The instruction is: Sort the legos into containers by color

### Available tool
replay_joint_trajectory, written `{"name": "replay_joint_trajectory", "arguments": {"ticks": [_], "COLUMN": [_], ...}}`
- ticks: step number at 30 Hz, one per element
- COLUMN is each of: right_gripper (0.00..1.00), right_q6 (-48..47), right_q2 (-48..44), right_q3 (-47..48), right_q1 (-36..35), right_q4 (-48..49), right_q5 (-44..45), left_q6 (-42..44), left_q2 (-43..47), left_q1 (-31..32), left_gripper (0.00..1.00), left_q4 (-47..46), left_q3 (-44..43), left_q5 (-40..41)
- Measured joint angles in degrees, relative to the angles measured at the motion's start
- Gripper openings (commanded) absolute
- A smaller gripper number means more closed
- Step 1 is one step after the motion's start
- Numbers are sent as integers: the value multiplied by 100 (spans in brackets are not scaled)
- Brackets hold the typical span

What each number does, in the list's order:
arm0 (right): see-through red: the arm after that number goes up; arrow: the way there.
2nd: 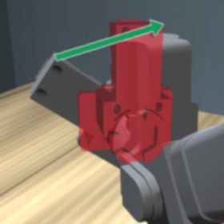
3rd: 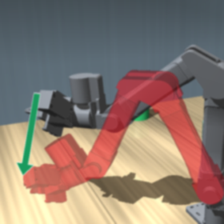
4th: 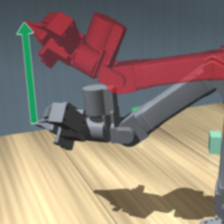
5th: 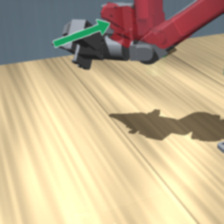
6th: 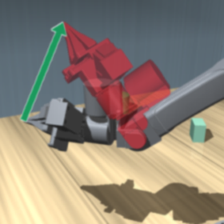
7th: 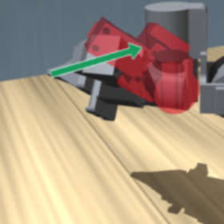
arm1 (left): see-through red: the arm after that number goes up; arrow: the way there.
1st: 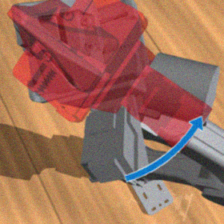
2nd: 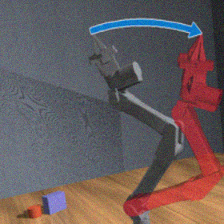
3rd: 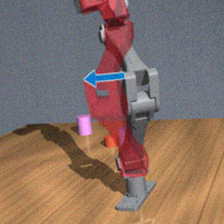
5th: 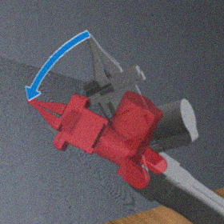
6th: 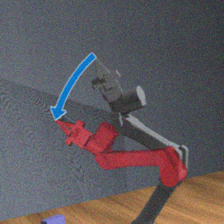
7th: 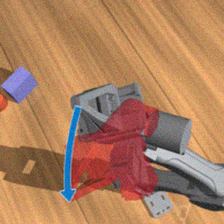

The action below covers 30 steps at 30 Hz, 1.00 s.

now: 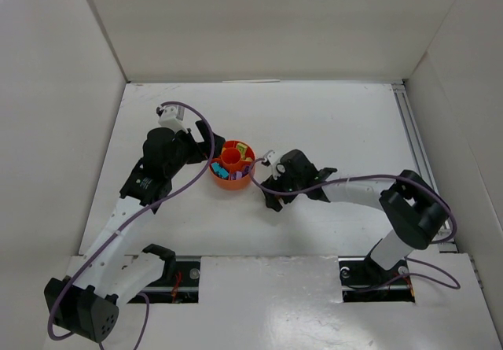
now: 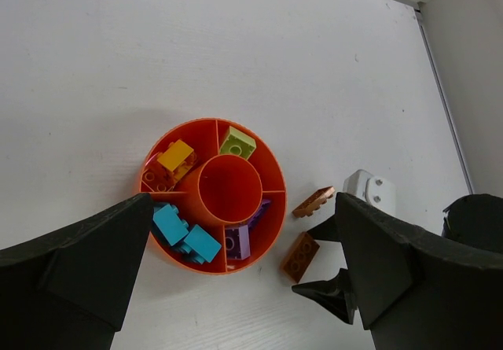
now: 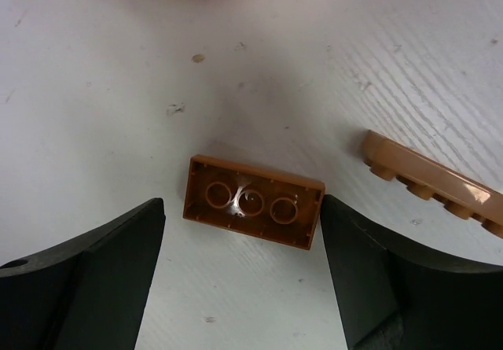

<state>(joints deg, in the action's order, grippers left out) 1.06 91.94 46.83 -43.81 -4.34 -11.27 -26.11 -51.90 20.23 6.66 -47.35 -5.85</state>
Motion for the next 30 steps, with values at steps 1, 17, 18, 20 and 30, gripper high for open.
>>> {"name": "replay_joint_trajectory", "arguments": {"ticks": [1, 17, 18, 20, 30], "right_gripper": [85, 82, 82, 82, 77], "right_q6": [-24, -951, -1029, -1182, -1611], "right_q2": [-4, -190, -188, -166, 297], "right_q3": [-20, -11, -4, 15, 511], "right_q1": [-50, -704, -717, -719, -726], "right_q4": [-2, -479, -516, -560, -555], "right_q5": [-15, 1163, 1259, 1364, 1602], "left_q6": [0, 7, 7, 7, 7], "left_q2": [0, 0, 0, 0, 0], "left_q1": [0, 0, 0, 0, 0], "left_gripper": [100, 100, 100, 100, 100], "left_q4": [2, 0, 0, 2, 0], "left_q3": [0, 0, 0, 2, 2], "left_q5": [0, -24, -24, -26, -28]}}
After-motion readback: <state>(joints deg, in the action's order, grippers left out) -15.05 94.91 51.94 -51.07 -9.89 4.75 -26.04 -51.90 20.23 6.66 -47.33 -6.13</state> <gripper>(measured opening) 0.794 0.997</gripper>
